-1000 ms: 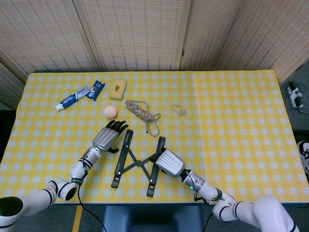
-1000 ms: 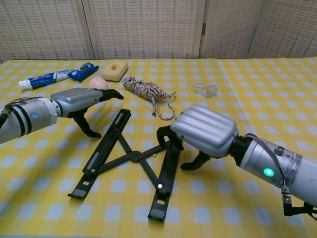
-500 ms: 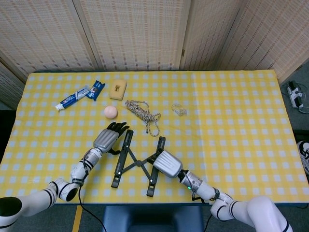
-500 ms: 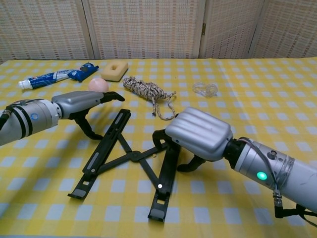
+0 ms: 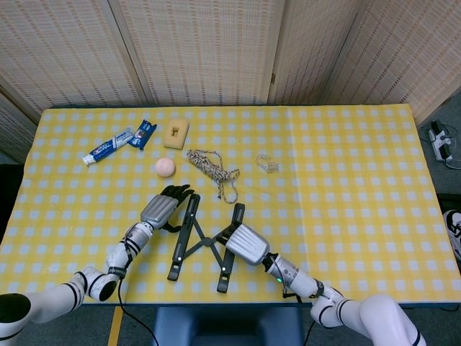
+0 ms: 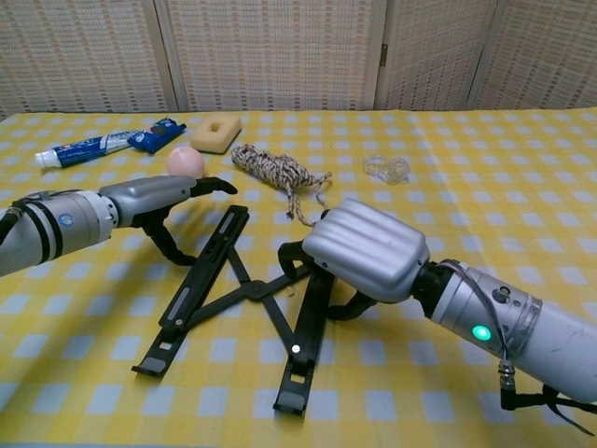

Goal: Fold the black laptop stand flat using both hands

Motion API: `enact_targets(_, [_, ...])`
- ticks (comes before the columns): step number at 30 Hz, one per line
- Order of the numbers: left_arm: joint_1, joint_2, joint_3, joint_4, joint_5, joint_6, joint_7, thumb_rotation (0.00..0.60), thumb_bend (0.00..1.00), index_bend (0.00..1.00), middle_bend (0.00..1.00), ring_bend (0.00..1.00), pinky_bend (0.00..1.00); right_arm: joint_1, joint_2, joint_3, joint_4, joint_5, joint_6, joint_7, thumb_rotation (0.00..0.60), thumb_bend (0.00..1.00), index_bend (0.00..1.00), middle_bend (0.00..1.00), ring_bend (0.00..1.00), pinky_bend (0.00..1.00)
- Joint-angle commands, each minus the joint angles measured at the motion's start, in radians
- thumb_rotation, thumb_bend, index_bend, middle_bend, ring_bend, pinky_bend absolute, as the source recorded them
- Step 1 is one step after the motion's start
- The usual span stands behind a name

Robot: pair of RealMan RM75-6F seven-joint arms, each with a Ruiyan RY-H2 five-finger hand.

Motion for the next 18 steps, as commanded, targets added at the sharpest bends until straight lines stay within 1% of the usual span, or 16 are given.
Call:
enact_targets(1, [0.0,0.001,0.0,-0.003,0.0,-0.001,-0.003,0.6,0.23,0.01,0.0,0.0,0.0,0.003,-0.016,0.0,0.024,-0.003,0.018,0.015,0.6,0.18,0.47,0.64,0.65,0.5])
enact_targets(6, [-0.001,0.004,-0.001,-0.011,-0.002,-0.006,-0.013,0.6,0.23,0.01,0.0,0.0,0.0,0.008,-0.038,0.001,0.058,-0.007,0.045,0.032,0.6,0.18,0.47,0.64,0.65,0.5])
enact_targets(12, [-0.003,0.004,-0.001,-0.018,0.0,-0.006,-0.019,0.6,0.23,0.01,0.0,0.0,0.0,0.016,-0.064,-0.005,0.099,-0.012,0.059,0.042,0.6,0.18,0.47,0.64,0.65,0.5])
enact_targets(18, [-0.007,0.002,-0.001,-0.025,0.001,-0.011,-0.025,0.6,0.23,0.01,0.0,0.0,0.0,0.027,-0.089,0.0,0.128,-0.008,0.07,0.05,0.6,0.18,0.47,0.64,0.65,0.5])
